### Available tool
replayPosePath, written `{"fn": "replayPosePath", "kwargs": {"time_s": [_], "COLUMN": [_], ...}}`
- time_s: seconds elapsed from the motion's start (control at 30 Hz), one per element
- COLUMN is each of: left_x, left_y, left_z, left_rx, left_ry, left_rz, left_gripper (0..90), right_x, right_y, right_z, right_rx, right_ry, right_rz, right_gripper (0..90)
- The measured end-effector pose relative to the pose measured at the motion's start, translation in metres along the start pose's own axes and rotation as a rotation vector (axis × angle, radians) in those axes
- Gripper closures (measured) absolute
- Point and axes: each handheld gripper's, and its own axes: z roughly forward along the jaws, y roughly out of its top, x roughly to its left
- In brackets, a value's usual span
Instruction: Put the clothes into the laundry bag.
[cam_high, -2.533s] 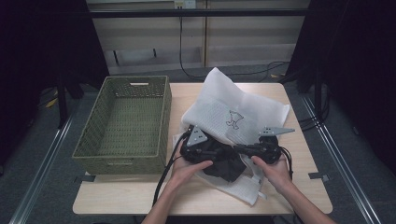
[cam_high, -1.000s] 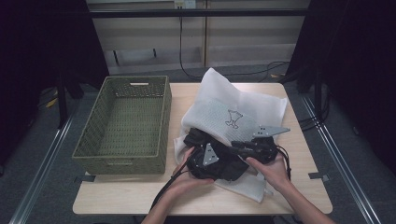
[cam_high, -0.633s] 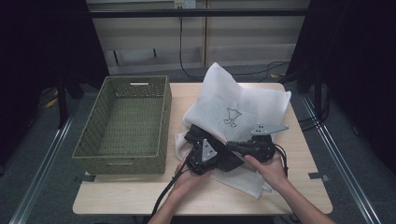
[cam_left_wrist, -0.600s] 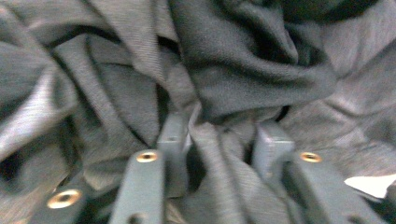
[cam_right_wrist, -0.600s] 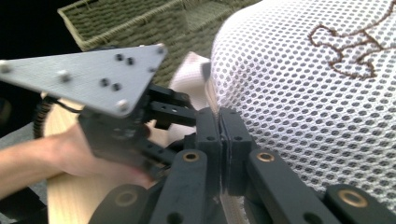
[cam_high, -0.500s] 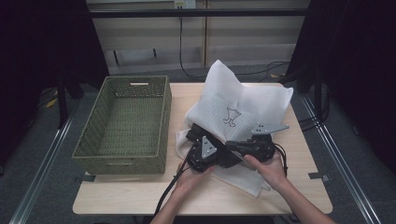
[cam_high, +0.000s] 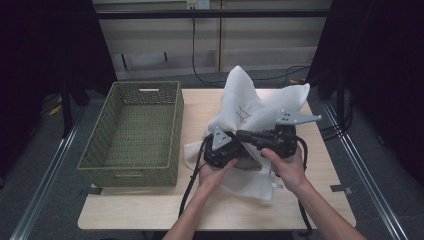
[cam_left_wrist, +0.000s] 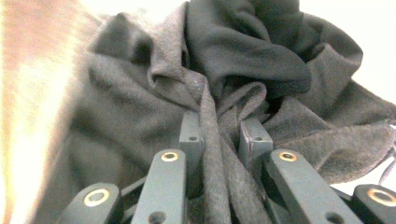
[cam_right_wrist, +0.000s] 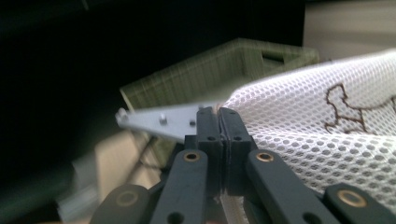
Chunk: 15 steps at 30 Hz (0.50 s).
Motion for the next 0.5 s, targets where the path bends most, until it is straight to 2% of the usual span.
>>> {"fn": "replayPosePath", "kwargs": {"time_s": [0.07, 0.1, 0.13, 0.17, 0.27, 0.33, 0.37, 0.4, 0.43, 0.47, 0.5], "left_x": [0.003, 0.004, 0.004, 0.004, 0.004, 0.003, 0.002, 0.004, 0.004, 0.005, 0.007], "left_y": [0.010, 0.016, 0.026, 0.026, 0.044, 0.054, 0.055, 0.051, 0.051, 0.045, 0.038], "left_z": [-0.004, -0.006, -0.010, -0.010, -0.021, -0.029, -0.030, -0.024, -0.024, -0.019, -0.013], "left_rx": [-0.021, -0.030, -0.051, -0.051, -0.091, -0.111, -0.122, -0.105, -0.105, -0.085, -0.060], "left_ry": [-0.010, 0.009, 0.002, 0.002, -0.005, 0.004, 0.017, 0.021, 0.021, 0.043, 0.036], "left_rz": [-0.013, 0.001, 0.004, 0.004, 0.002, 0.044, 0.051, 0.072, 0.072, 0.077, 0.063], "left_gripper": [75.6, 75.9, 76.2, 76.5, 76.9, 77.3, 77.8, 79.6, 80.8, 81.0, 81.1], "right_x": [-0.002, -0.001, 0.002, 0.002, 0.012, 0.015, 0.016, 0.015, 0.015, 0.010, 0.007], "right_y": [0.010, 0.015, 0.024, 0.024, 0.041, 0.043, 0.042, 0.037, 0.037, 0.025, 0.018], "right_z": [-0.004, -0.006, -0.009, -0.009, -0.013, -0.014, -0.014, -0.011, -0.011, -0.010, -0.009], "right_rx": [-0.051, -0.071, -0.092, -0.092, -0.130, -0.139, -0.136, -0.114, -0.114, -0.087, -0.067], "right_ry": [0.005, 0.010, 0.016, 0.016, 0.038, 0.052, 0.055, 0.040, 0.040, 0.024, 0.016], "right_rz": [0.016, 0.022, 0.015, 0.015, -0.010, -0.011, -0.012, -0.009, -0.009, 0.000, 0.006], "right_gripper": [88.8, 88.9, 88.9, 88.9, 88.9, 88.9, 88.9, 88.9, 88.9, 88.9, 88.9]}}
